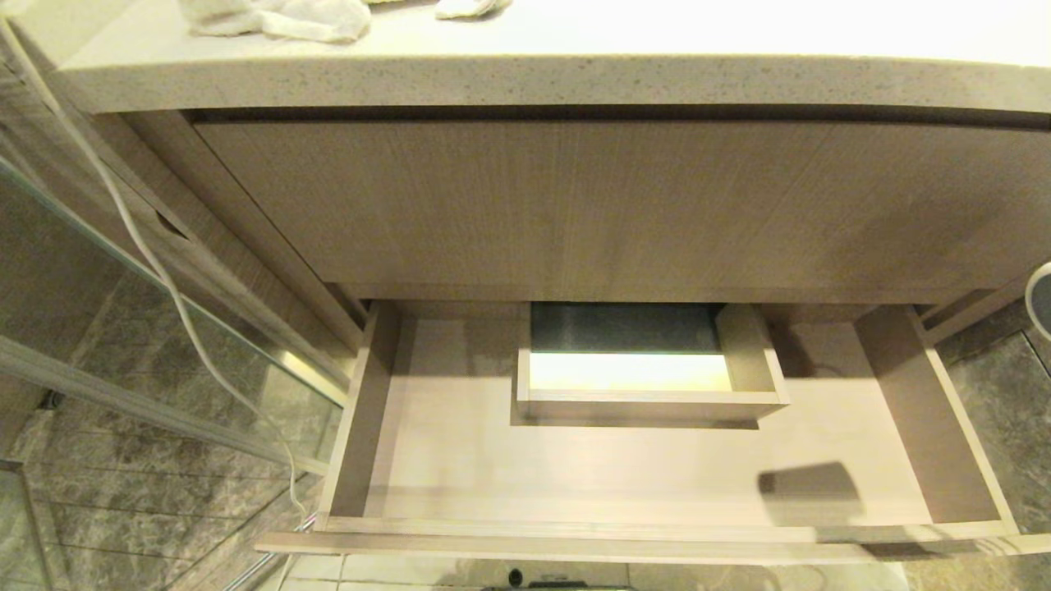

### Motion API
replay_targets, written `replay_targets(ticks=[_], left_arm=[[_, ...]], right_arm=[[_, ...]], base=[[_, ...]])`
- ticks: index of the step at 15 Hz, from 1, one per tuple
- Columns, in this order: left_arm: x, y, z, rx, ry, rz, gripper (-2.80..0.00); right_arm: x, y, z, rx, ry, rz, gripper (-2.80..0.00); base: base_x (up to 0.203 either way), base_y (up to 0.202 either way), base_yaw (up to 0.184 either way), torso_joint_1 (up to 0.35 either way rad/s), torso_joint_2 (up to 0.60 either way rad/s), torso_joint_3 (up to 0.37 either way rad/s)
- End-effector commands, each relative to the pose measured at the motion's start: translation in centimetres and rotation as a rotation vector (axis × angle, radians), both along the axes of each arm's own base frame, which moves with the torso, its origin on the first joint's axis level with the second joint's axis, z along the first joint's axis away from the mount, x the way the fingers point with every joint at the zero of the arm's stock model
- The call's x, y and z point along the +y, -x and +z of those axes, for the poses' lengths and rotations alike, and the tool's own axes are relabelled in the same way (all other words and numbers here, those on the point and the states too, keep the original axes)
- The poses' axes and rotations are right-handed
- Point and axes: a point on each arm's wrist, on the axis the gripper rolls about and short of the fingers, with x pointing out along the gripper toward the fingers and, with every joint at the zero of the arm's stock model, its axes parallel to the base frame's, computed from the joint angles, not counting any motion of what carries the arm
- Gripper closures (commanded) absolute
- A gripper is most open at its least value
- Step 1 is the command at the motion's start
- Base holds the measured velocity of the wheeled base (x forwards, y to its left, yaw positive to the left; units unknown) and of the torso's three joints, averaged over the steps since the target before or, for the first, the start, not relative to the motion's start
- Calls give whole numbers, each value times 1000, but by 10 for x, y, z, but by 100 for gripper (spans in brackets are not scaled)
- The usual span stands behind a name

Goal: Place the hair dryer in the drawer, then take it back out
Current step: Place it on the countertop

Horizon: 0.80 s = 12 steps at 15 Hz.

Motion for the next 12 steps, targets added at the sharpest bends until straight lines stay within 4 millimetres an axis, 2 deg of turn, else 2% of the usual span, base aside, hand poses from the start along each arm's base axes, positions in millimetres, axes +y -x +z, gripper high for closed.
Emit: replay_targets(ticks=[1, 12], left_arm=[[0, 0, 0, 1, 0, 0, 0], [0, 0, 0, 0, 0, 0, 0]], right_arm=[[3, 6, 2, -22, 14, 1, 0], [10, 22, 6, -88, 21, -5, 0]], base=[[0, 0, 0, 420, -460, -255], [0, 0, 0, 276, -511, -261]])
